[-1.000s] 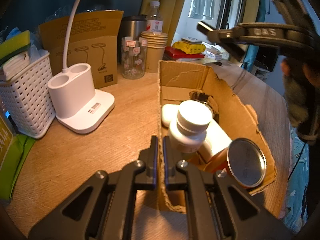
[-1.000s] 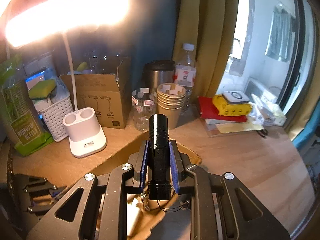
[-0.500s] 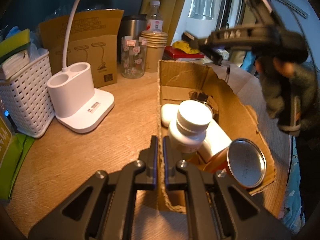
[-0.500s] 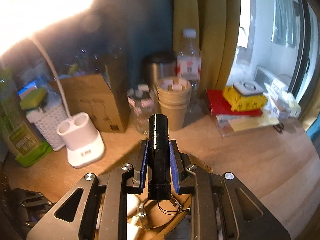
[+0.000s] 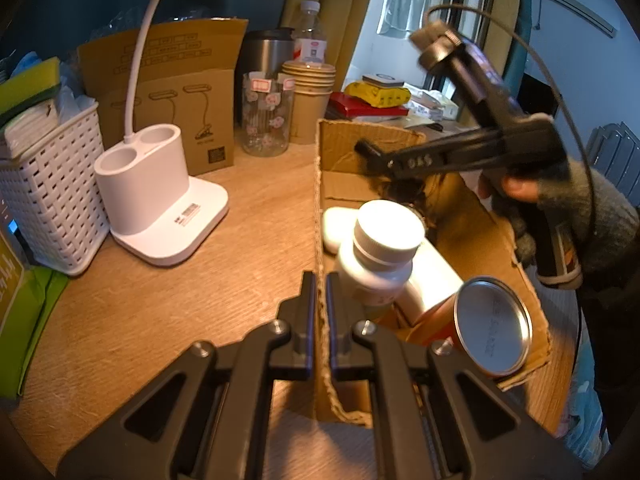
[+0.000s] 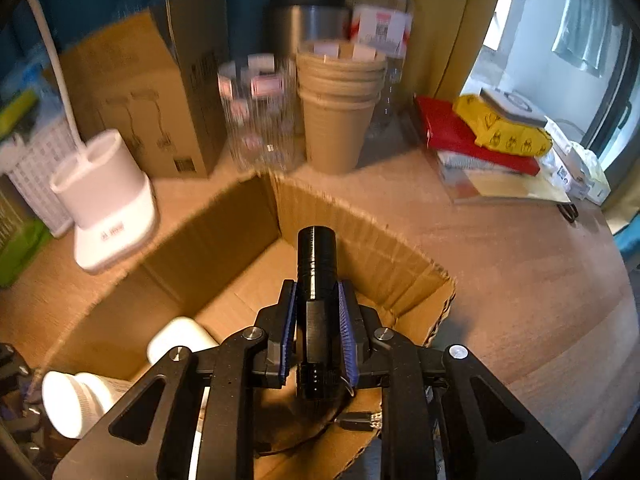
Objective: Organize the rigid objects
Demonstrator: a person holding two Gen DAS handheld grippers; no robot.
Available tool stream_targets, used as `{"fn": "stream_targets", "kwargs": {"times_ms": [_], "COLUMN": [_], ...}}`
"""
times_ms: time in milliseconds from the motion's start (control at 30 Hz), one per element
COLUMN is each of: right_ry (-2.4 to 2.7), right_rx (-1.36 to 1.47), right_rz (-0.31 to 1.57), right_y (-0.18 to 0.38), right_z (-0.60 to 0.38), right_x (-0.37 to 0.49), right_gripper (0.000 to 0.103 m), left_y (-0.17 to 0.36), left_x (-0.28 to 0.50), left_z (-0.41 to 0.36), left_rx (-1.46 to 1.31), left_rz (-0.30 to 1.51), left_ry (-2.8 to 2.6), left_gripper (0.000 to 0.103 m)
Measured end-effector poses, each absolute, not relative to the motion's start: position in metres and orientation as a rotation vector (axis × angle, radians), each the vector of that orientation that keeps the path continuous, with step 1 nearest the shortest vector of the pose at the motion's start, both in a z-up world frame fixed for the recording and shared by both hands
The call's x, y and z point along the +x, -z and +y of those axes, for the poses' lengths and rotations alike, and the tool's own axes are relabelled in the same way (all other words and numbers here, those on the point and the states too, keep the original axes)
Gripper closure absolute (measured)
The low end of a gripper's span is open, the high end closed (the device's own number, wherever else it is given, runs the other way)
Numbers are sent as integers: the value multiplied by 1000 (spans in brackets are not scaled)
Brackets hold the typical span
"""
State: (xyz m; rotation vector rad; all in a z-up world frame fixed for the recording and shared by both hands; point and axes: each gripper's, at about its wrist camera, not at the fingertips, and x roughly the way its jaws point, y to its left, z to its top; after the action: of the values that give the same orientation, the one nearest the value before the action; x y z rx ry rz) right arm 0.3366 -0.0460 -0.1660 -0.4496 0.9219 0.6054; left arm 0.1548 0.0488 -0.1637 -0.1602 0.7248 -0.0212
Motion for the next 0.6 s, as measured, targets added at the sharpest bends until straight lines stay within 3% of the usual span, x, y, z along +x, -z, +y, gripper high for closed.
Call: {"fn": "stream_targets", "kwargs": {"times_ms": [233,300,600], "right_ry": [-589,-593,-563], "right_rx": [-472,-465,-426], "right_rz": [918,916,846], "right_y": [167,164,139], "right_z": [-45,-47,-67], "right_x": [334,333,324], "right_gripper": [79,68,49], "left_y": [165,164,165], "left_x": [155,155,154], "left_z": [49,49,47], "left_rx": [-158,-157,-154], "left_rz": [724,724,722], "left_ry": [18,18,13], "left_gripper": [98,98,98]}}
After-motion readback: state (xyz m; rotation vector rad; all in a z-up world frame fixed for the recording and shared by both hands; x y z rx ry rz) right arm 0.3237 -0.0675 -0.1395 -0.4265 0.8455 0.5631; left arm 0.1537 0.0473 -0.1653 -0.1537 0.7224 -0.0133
